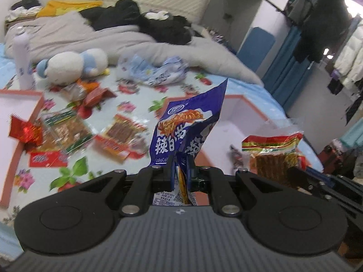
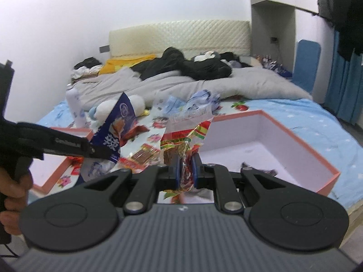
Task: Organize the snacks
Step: 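Carry the blue spicy cabbage bag and red meat-strip packet over the deep pink box, then open both grippers to drop the two packets into the deep pink box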
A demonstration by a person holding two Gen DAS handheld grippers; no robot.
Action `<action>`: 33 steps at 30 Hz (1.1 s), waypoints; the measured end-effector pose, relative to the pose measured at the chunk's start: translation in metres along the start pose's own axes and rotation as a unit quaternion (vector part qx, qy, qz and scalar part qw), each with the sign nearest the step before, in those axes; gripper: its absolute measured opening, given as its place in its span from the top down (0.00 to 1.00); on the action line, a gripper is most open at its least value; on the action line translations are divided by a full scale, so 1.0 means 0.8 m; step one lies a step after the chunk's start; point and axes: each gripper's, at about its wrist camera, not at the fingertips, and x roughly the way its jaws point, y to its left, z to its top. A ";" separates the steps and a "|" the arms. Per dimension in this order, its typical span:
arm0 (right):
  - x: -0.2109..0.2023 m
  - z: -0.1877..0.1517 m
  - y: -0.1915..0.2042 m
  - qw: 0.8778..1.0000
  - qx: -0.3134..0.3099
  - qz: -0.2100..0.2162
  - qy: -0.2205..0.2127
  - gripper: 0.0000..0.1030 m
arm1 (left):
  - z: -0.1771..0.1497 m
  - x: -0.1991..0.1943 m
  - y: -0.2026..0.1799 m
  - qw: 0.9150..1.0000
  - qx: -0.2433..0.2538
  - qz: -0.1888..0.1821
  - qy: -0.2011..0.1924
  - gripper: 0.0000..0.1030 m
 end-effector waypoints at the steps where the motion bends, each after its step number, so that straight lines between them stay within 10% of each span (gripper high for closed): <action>1: 0.001 0.001 -0.005 1.000 0.003 -0.003 -0.002 0.86 | 0.005 0.001 -0.007 1.000 0.004 -0.006 -0.003 0.89; 20: 0.099 0.008 -0.114 0.996 0.056 -0.055 0.043 0.86 | 0.061 0.148 -0.100 0.995 0.054 -0.066 0.050 0.89; 33: 0.170 -0.003 -0.142 0.990 0.079 -0.041 0.109 0.82 | 0.077 0.207 -0.104 0.994 0.058 -0.044 0.079 0.87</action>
